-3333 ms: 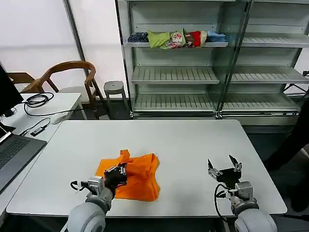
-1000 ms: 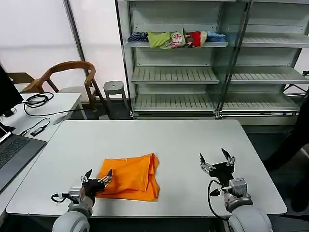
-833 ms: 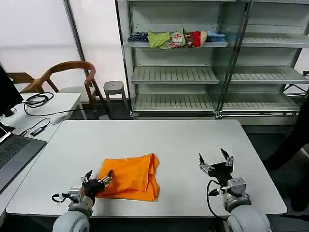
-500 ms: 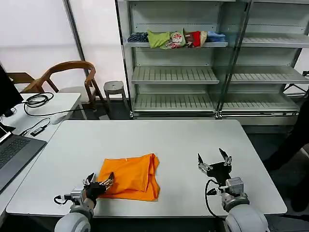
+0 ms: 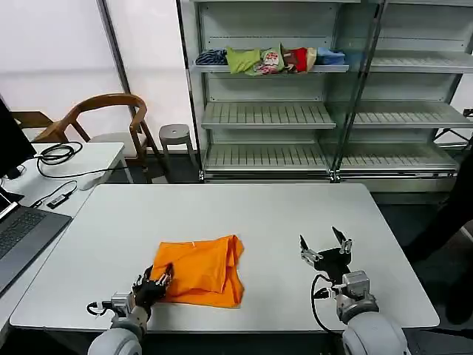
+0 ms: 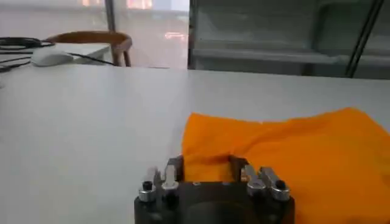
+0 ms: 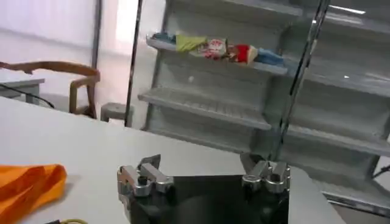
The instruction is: Fold and organize the clothes.
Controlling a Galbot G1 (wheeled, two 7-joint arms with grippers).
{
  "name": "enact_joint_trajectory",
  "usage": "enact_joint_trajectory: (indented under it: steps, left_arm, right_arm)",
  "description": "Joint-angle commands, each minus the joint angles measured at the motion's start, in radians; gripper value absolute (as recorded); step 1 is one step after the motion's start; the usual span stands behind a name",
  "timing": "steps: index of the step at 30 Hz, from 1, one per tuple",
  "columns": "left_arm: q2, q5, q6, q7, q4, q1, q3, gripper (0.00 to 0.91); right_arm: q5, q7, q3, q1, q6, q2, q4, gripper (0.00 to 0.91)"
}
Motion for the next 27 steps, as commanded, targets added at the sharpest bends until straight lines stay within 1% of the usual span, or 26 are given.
enact_joint_trajectory:
  steps: [1,10,15,16,17,18,21,27]
  left_arm:
    - [-0.002,-0.003,-0.007,0.015,0.008,0.000,0.004,0.020]
    - [0.000,-0.002,-0.023,0.042,0.011,-0.009,-0.015,0.020]
    - [0.035,-0.020,-0.012,0.071,-0.034,-0.015,-0.066,0.020]
    - [0.061,-0.030,-0.007,0.080,-0.046,-0.015,-0.095,0.010]
    - [0.081,-0.039,-0.003,0.081,-0.057,-0.013,-0.117,0.020]
    - [0.090,-0.049,0.001,0.085,-0.063,-0.012,-0.138,0.010]
    - [0.149,-0.104,0.016,0.106,-0.076,0.003,-0.231,0.010]
    - [0.223,-0.139,0.046,0.162,-0.070,0.063,-0.431,0.010]
  right_arm:
    - [-0.001,0.001,-0.004,0.003,0.000,0.002,-0.004,0.907]
    - [-0.010,0.000,-0.009,-0.002,0.001,0.004,-0.008,0.907]
    - [-0.008,-0.001,-0.012,0.006,0.001,-0.001,-0.006,0.907]
    - [-0.007,-0.001,-0.012,0.011,0.001,-0.002,-0.006,0.907]
    - [-0.005,-0.002,-0.012,0.015,0.001,-0.003,-0.006,0.907]
    - [-0.005,-0.002,-0.012,0.016,0.001,-0.003,-0.006,0.907]
    - [-0.001,-0.003,-0.017,0.029,0.003,-0.004,-0.010,0.907]
    - [0.008,-0.006,-0.037,0.053,0.007,-0.007,-0.020,0.907]
